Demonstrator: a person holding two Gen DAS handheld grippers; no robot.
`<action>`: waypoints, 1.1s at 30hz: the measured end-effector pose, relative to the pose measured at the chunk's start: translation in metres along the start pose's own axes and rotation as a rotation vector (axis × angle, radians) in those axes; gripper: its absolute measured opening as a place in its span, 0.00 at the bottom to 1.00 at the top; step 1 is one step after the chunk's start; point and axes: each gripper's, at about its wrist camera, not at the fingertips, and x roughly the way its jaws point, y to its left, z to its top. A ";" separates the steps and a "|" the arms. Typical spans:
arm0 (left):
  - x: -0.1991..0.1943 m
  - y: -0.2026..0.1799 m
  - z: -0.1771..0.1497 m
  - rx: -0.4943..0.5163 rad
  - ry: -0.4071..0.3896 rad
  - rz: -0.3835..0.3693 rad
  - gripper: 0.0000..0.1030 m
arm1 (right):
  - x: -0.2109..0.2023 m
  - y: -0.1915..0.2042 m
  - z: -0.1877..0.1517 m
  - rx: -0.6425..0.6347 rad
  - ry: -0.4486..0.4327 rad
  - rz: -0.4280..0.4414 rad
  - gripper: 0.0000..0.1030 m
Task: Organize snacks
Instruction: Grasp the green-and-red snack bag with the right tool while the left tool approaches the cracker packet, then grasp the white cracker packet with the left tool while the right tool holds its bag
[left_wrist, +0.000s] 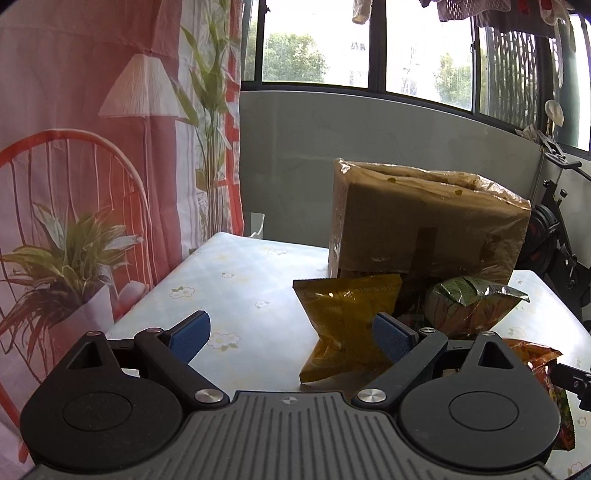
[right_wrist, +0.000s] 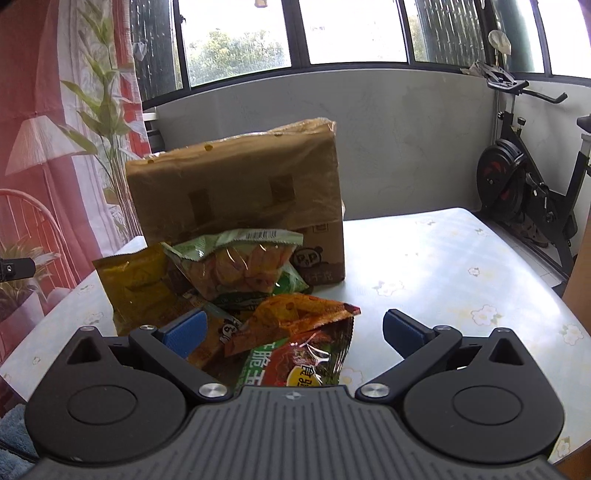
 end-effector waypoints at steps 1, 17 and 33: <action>0.003 -0.002 -0.003 0.008 0.014 -0.002 0.93 | 0.005 -0.002 -0.003 0.011 0.020 0.000 1.00; 0.043 0.001 -0.039 0.008 0.269 -0.014 0.83 | 0.044 -0.010 -0.023 0.094 0.175 0.046 0.90; 0.044 -0.003 -0.040 0.004 0.289 -0.033 0.83 | 0.041 -0.018 -0.025 0.157 0.194 0.095 0.67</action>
